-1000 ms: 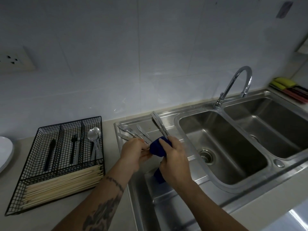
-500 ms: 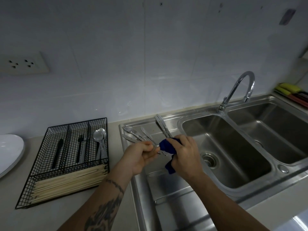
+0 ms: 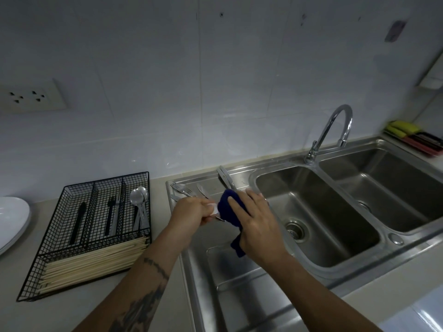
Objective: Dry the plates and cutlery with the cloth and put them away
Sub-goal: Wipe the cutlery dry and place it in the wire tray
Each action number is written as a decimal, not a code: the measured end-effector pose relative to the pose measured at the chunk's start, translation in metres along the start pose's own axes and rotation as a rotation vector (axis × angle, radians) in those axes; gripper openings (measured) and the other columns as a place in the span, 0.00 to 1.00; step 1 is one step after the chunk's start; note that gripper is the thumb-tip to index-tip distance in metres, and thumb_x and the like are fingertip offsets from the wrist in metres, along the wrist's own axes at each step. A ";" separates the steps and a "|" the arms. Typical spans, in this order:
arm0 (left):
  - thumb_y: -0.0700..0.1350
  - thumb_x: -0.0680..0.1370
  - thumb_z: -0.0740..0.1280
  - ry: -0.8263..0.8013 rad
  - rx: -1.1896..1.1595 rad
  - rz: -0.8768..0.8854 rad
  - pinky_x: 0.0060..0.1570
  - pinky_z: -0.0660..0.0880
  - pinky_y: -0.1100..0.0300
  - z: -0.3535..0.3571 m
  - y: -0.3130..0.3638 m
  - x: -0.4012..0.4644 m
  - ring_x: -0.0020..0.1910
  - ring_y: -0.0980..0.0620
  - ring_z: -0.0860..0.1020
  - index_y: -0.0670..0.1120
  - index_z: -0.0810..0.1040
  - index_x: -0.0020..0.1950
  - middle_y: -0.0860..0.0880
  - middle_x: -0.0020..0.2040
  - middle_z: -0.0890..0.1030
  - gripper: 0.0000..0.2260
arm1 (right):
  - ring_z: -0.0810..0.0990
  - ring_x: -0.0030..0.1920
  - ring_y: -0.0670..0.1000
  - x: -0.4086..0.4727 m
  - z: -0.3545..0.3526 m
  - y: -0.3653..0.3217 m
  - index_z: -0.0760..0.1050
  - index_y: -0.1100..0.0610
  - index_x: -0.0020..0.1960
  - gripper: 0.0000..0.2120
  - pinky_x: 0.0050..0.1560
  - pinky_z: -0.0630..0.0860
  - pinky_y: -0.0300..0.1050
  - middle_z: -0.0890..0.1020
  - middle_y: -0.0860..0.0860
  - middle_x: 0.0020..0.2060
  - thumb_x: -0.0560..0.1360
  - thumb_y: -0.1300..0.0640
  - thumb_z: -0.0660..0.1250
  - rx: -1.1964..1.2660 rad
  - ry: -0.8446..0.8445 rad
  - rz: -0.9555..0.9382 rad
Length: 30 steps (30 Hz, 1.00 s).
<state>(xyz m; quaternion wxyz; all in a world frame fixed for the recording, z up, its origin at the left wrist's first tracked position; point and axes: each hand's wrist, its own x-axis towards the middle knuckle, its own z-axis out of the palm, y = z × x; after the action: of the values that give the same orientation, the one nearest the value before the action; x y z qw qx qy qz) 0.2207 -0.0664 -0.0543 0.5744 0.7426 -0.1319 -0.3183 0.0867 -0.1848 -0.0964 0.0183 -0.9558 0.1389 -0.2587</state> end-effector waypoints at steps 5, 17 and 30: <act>0.31 0.78 0.63 -0.094 -0.182 -0.209 0.40 0.74 0.59 -0.006 -0.005 -0.007 0.36 0.50 0.76 0.38 0.80 0.49 0.43 0.37 0.81 0.07 | 0.66 0.70 0.62 -0.014 -0.001 0.009 0.71 0.59 0.68 0.36 0.71 0.61 0.61 0.72 0.58 0.68 0.61 0.65 0.75 -0.036 -0.031 0.110; 0.32 0.78 0.64 -0.117 -0.219 -0.268 0.42 0.76 0.57 -0.035 -0.026 -0.005 0.37 0.50 0.78 0.37 0.80 0.51 0.44 0.38 0.83 0.07 | 0.71 0.62 0.60 -0.016 0.015 0.002 0.72 0.58 0.67 0.35 0.69 0.63 0.64 0.76 0.57 0.61 0.60 0.63 0.73 -0.024 -0.048 -0.008; 0.37 0.80 0.64 0.077 -0.681 -0.123 0.48 0.79 0.55 -0.054 -0.040 0.010 0.45 0.47 0.83 0.39 0.80 0.49 0.43 0.42 0.84 0.05 | 0.76 0.43 0.55 0.036 0.033 -0.056 0.76 0.55 0.62 0.34 0.42 0.76 0.50 0.78 0.54 0.46 0.55 0.61 0.77 0.034 -0.152 0.053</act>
<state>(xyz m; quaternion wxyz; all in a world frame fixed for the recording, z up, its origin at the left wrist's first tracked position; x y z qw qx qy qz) 0.2558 -0.0181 -0.0874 0.7736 0.5262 0.0488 -0.3497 0.1470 -0.1423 -0.1010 0.0517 -0.9681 0.1580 -0.1873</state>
